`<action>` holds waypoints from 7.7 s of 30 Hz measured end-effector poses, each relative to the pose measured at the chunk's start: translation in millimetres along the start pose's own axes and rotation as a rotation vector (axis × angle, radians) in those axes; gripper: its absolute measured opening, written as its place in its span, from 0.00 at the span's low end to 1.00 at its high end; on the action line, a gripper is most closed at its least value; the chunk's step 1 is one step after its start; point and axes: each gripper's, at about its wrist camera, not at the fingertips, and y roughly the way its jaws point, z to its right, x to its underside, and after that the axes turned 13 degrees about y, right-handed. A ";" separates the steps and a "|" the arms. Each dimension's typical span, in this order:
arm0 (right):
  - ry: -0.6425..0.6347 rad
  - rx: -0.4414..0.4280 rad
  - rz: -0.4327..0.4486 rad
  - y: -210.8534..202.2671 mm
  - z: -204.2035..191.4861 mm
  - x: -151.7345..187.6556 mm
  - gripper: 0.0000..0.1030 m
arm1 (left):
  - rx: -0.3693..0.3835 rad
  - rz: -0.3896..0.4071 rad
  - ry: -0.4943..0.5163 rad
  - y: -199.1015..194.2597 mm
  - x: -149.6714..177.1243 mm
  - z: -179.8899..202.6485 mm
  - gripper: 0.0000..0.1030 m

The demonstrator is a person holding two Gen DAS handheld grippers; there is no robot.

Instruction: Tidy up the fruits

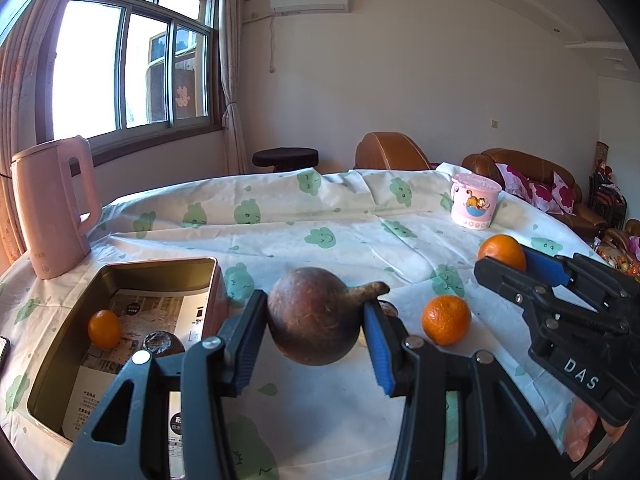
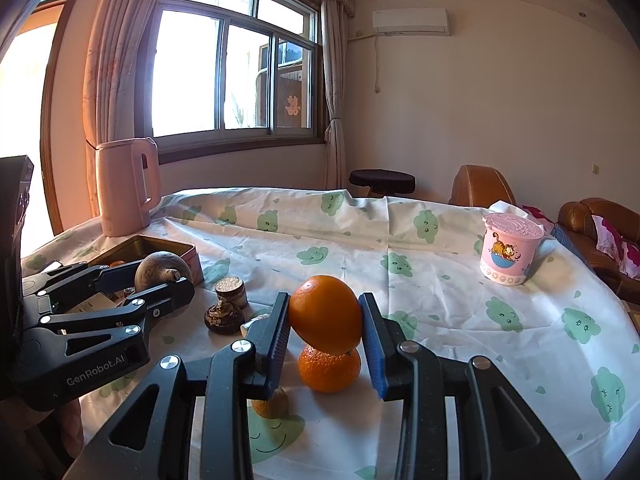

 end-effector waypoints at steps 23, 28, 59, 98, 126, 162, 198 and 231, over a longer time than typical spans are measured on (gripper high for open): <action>-0.003 -0.006 0.038 -7.0 -0.6 0.7 0.35 | -0.023 0.051 -0.007 -9.6 2.0 -1.3 0.48; -0.004 -0.007 0.046 -8.4 -1.3 -0.2 0.35 | -0.028 0.064 -0.006 -12.2 2.0 -0.9 0.48; -0.040 -0.006 0.103 -18.0 -6.4 2.3 0.35 | -0.051 0.115 -0.012 -23.8 3.4 -3.1 0.47; -0.191 -0.181 0.037 14.7 -110.1 -9.6 0.35 | -0.148 -0.009 -0.147 -30.9 38.6 -99.4 0.47; -0.217 -0.281 -0.176 72.5 -170.2 18.3 0.35 | -0.171 -0.138 -0.204 -16.5 58.7 -147.4 0.47; -0.167 -0.239 -0.184 60.0 -140.8 15.6 0.58 | -0.270 -0.020 -0.220 -44.1 59.0 -143.3 0.90; -0.031 -0.057 -0.361 39.0 -2.6 28.4 0.27 | 0.004 -0.013 -0.037 -18.5 7.1 -22.8 0.90; 0.125 0.137 -0.228 38.1 87.7 -7.6 0.27 | 0.284 -0.232 0.143 76.8 -29.3 96.7 0.47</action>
